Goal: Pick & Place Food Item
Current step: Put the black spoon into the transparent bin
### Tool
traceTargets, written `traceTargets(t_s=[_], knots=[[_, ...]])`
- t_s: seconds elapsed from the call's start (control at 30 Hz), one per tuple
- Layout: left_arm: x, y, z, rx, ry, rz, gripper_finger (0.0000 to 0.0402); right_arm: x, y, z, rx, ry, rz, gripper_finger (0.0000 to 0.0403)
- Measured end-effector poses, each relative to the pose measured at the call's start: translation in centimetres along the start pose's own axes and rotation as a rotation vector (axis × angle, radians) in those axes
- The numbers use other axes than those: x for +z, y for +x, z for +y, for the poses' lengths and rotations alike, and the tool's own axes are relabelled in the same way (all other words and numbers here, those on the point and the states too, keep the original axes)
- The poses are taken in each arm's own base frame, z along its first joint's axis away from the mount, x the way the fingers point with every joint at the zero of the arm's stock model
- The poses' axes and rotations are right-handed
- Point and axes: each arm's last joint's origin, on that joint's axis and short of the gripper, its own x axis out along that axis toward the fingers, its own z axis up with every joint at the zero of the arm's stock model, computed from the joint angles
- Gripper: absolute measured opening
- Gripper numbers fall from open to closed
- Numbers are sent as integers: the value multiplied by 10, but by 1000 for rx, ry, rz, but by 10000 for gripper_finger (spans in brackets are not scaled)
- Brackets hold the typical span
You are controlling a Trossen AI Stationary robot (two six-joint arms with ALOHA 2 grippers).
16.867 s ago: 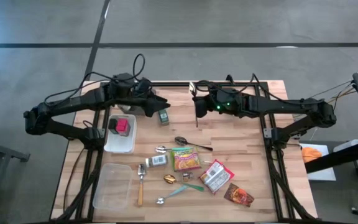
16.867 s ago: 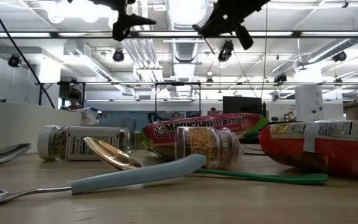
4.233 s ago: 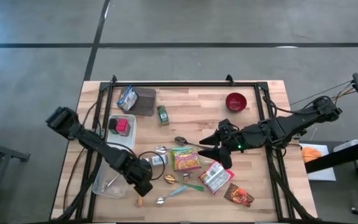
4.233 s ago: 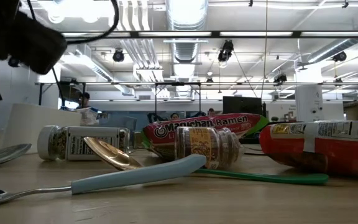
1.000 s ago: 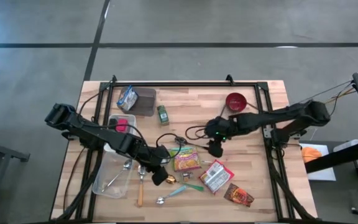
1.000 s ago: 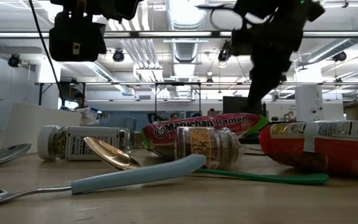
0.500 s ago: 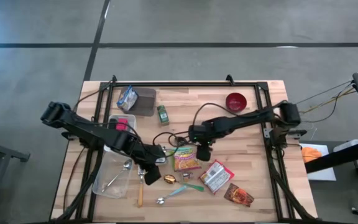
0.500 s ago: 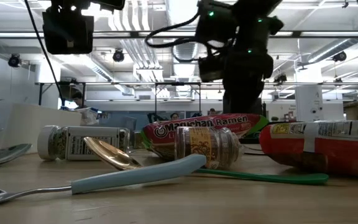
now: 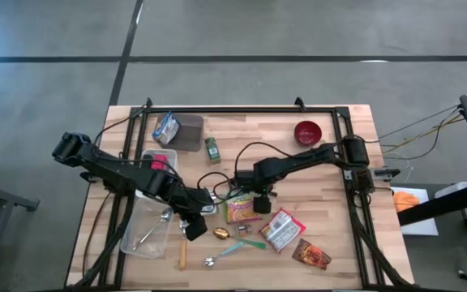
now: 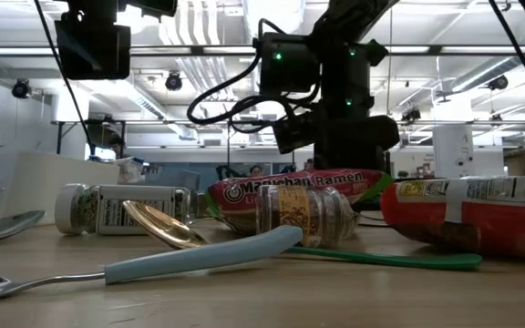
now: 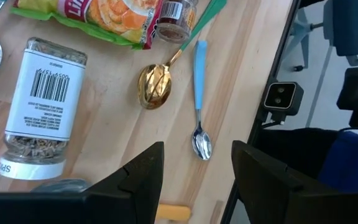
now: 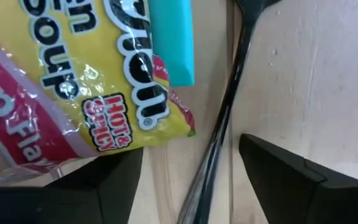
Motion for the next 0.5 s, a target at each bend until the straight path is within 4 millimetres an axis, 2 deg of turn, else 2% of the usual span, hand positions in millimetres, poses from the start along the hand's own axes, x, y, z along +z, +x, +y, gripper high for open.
traceTargets(t_s=[0.07, 0.17, 0.5], knots=[[-1, 0, 1, 8, -2, 6, 190, 0, 3, 0, -15, -1, 5, 265], [-1, 0, 1, 10, -2, 8, 190, 0, 6, -2, -18, 2, 11, 229], [-1, 0, 1, 10, 3, 7, 189, 3, 7, -13, -29, 61, -3, 35]])
